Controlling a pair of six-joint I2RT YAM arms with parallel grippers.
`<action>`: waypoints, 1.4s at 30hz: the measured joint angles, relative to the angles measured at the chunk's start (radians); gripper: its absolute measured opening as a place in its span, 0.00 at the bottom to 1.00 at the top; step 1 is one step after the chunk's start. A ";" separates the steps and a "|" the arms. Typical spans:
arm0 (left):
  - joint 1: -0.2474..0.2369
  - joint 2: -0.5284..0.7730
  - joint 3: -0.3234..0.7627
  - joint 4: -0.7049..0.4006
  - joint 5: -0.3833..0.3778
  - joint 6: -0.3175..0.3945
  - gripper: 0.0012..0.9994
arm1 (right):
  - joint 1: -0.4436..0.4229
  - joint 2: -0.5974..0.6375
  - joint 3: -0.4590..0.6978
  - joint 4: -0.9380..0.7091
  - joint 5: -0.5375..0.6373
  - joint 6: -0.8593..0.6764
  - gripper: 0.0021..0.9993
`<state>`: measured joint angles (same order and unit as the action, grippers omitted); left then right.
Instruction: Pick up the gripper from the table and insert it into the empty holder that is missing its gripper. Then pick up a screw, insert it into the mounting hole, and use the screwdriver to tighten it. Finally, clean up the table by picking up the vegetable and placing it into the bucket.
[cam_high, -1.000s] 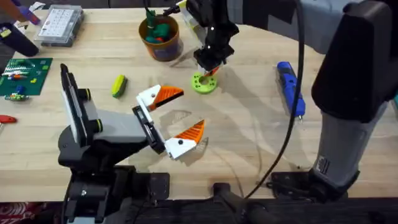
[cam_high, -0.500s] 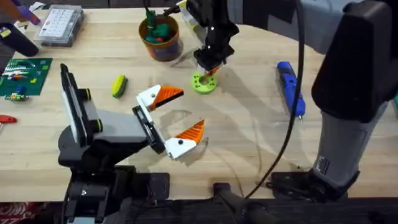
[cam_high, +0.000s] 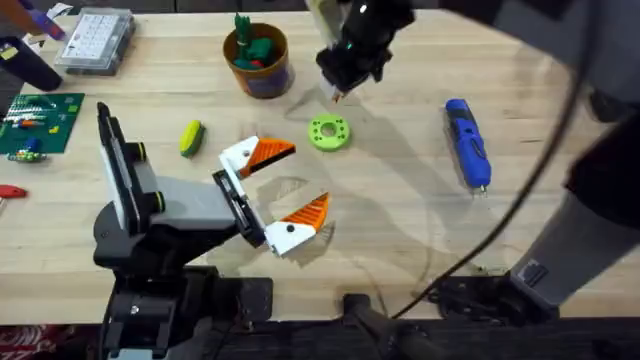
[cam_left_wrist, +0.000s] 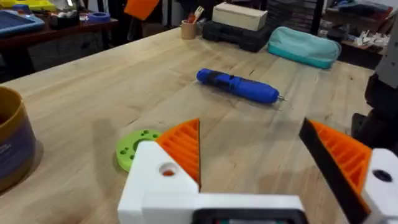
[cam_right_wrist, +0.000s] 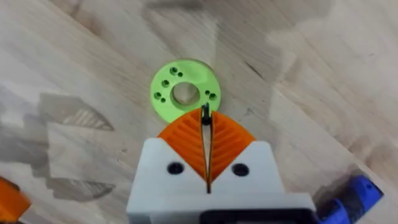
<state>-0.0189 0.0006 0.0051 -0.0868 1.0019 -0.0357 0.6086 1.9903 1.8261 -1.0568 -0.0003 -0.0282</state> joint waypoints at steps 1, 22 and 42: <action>0.000 0.000 0.000 0.000 0.000 0.000 0.99 | 0.000 -0.020 0.001 -0.006 0.000 -0.006 0.00; 0.000 0.000 0.000 0.000 0.000 0.000 0.99 | 0.063 -0.082 0.300 -0.237 0.000 -0.116 0.00; 0.000 0.000 0.000 0.000 0.000 0.000 0.99 | 0.288 -0.082 0.438 -0.363 -0.132 -0.311 0.00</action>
<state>-0.0189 0.0003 0.0051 -0.0868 1.0019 -0.0357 0.8968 1.9087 2.2645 -1.4197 -0.1328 -0.3394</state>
